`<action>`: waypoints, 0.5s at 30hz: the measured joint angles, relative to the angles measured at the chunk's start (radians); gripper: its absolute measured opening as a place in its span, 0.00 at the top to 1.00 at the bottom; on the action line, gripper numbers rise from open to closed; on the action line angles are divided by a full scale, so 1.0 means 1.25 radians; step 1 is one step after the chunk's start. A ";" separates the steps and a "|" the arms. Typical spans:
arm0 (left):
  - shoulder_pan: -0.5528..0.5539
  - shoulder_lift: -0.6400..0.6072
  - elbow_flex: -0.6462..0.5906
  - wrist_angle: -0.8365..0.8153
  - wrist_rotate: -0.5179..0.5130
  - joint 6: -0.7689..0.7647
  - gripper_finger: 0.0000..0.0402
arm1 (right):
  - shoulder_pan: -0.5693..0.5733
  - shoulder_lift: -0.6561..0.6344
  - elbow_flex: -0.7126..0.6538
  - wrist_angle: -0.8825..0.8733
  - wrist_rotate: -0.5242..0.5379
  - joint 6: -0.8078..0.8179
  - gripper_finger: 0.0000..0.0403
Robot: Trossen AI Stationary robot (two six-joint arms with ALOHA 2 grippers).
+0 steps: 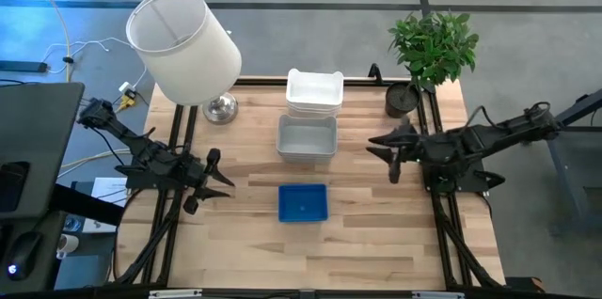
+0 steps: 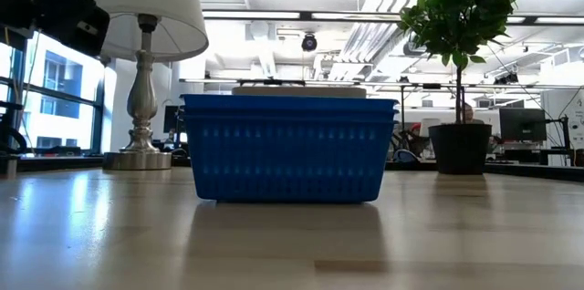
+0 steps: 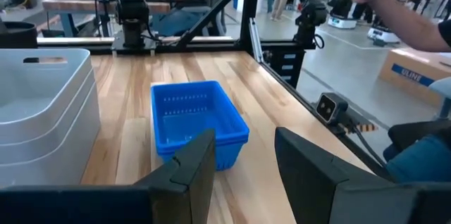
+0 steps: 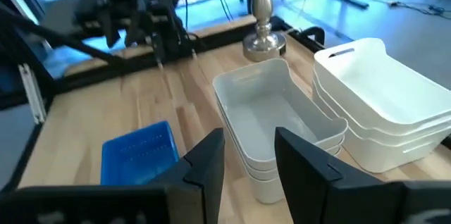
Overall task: Stack baskets by color
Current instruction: Return to Home Position
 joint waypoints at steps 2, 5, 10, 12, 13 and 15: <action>0.000 -0.020 -0.015 0.015 -0.001 0.004 0.66 | 0.000 -0.056 -0.057 0.040 -0.001 -0.003 0.72; 0.000 -0.047 -0.030 0.030 0.000 0.019 0.66 | 0.000 -0.140 -0.127 0.084 -0.001 -0.005 0.72; 0.000 -0.078 -0.037 0.031 0.009 0.044 0.66 | 0.000 -0.271 -0.210 0.119 -0.005 -0.011 0.72; 0.000 -0.084 -0.037 0.030 0.032 0.055 0.66 | 0.000 -0.319 -0.237 0.139 -0.024 -0.018 0.72; 0.000 -0.085 -0.037 0.029 0.046 0.061 0.66 | 0.000 -0.340 -0.249 0.145 -0.037 -0.031 0.72; 0.000 -0.085 -0.037 0.031 0.067 0.070 0.66 | 0.000 -0.380 -0.278 0.153 -0.062 -0.057 0.72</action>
